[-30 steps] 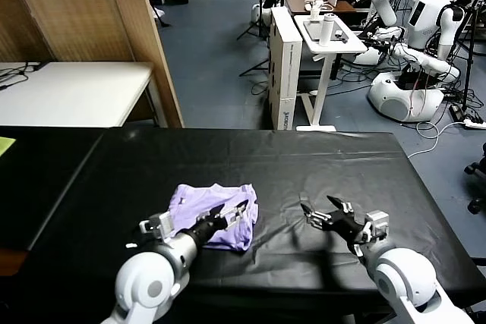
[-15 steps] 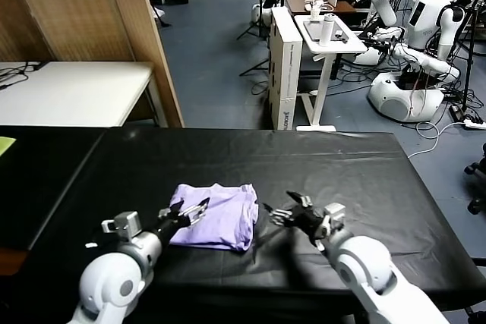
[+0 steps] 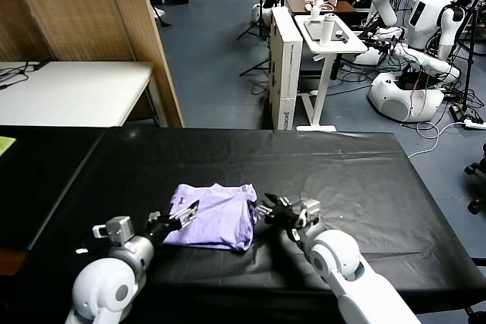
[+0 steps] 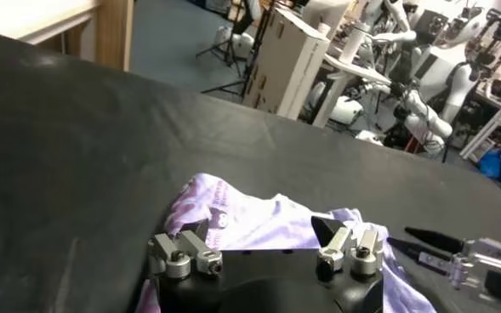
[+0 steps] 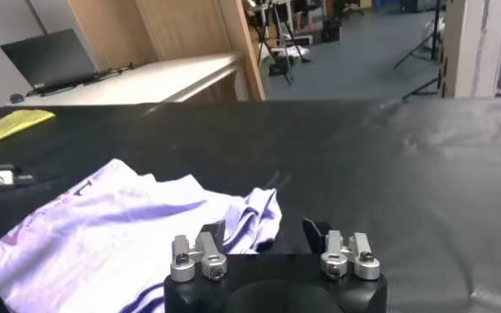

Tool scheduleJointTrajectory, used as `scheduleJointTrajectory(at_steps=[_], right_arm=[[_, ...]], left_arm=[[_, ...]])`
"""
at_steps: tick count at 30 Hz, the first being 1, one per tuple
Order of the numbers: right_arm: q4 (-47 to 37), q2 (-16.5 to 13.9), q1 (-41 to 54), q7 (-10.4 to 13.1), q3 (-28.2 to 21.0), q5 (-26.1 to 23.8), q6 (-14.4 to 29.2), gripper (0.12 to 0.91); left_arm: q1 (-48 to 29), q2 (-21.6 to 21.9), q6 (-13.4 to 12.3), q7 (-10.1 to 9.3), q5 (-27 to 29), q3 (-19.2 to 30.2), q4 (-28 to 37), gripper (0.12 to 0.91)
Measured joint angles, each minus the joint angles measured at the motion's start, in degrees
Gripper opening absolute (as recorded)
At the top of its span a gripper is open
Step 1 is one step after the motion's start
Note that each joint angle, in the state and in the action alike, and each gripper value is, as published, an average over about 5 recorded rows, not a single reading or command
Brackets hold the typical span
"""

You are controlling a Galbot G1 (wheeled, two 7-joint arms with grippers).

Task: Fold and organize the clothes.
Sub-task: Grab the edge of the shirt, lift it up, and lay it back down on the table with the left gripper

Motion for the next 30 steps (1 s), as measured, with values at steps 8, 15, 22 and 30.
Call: scheduleJointTrajectory(at_steps=[8, 15, 22, 30], right_arm=[[-1.07, 1.42, 0.28, -0.20, 0.00, -0.61, 0.24, 0.177], [-0.46, 1.87, -0.47, 1.57, 1.96, -0.47, -0.17, 0.139], [0.72, 1.38, -1.96, -0.12, 3.47, 0.50, 0.43, 0.310], [6.05, -0.72, -5.11, -0.39, 7.49, 6.12, 2.02, 0.805]], left_arm=[[0.20, 0.07, -0.56, -0.02, 0.24, -0.69, 0.24, 0.907], [0.31, -0.13, -1.15, 0.01, 0.58, -1.30, 1.03, 0.907], [0.18, -0.49, -3.83, 2.35, 2.76, -1.51, 2.41, 0.907], [0.64, -2.57, -10.53, 7.49, 4.82, -2.39, 5.43, 0.907]])
